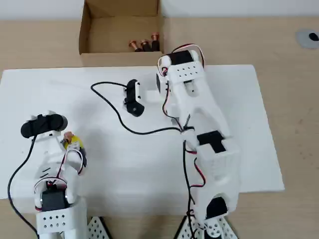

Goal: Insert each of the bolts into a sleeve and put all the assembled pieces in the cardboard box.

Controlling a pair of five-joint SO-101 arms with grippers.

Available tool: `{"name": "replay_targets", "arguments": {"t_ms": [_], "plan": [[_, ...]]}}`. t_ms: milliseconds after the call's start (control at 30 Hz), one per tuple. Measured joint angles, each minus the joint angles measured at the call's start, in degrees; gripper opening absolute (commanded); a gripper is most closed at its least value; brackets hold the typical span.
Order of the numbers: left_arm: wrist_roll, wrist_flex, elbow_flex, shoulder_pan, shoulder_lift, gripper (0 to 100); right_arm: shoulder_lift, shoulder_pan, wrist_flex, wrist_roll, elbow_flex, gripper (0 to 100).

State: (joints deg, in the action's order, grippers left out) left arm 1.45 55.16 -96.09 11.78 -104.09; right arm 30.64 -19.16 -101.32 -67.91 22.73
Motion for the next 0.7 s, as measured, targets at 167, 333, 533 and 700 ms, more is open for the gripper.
{"name": "replay_targets", "arguments": {"t_ms": [167, 333, 533, 700], "plan": [[0.0, 1.41, 0.44, 0.0, 0.0, 1, 3.69, 0.53, 0.0, -1.67, 3.6, 20.2], [0.09, 2.46, 0.7, 0.0, 0.0, 1, 8.26, 2.29, 0.0, -2.81, 9.58, 20.2], [0.09, 2.46, 0.7, 0.0, 0.0, 1, 13.27, 4.31, 0.0, -4.22, 13.27, 20.2], [0.09, 2.46, 0.7, 0.0, 0.0, 1, 15.03, 4.31, -0.18, -4.57, 15.21, 20.2]]}}
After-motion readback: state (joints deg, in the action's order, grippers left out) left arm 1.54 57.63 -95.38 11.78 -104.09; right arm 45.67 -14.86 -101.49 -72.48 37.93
